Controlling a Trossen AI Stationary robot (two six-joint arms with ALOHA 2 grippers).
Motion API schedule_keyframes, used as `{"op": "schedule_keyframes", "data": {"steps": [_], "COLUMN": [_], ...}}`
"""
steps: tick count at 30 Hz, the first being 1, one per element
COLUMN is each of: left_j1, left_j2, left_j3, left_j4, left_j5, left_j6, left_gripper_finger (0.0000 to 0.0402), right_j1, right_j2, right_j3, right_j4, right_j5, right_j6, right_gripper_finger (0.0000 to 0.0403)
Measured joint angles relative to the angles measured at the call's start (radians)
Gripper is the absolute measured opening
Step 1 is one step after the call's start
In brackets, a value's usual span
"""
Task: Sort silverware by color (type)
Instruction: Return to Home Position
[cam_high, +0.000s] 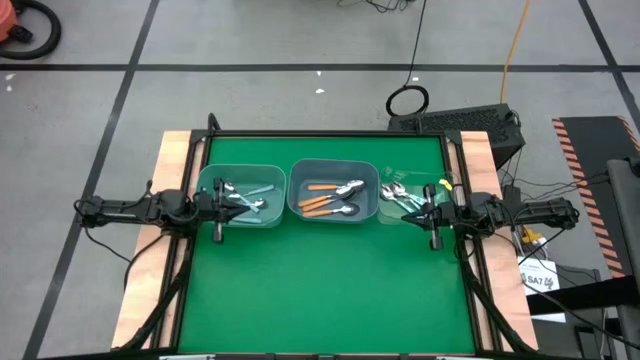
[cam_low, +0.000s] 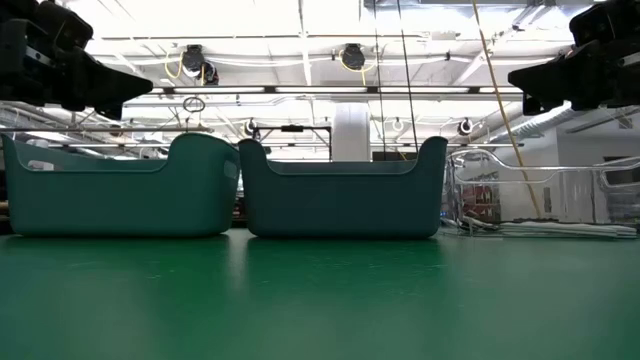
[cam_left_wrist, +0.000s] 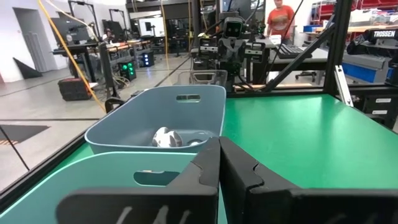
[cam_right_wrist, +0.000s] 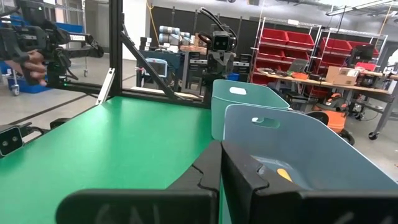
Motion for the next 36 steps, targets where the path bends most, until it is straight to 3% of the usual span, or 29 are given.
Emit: {"op": "schedule_keyframes", "data": {"steps": [36], "left_j1": [0.0], "left_j2": [0.001], "left_j3": [0.0], "left_j4": [0.002], "left_j5": [-0.007], "left_j6": [0.0], "left_gripper_finger": [0.0017], "right_j1": [0.0], "right_j2": [0.0], "right_j3": [0.0], "right_j4": [0.003], "right_j5": [-0.002], "right_j6": [0.0], "right_gripper_finger": [0.0006]}}
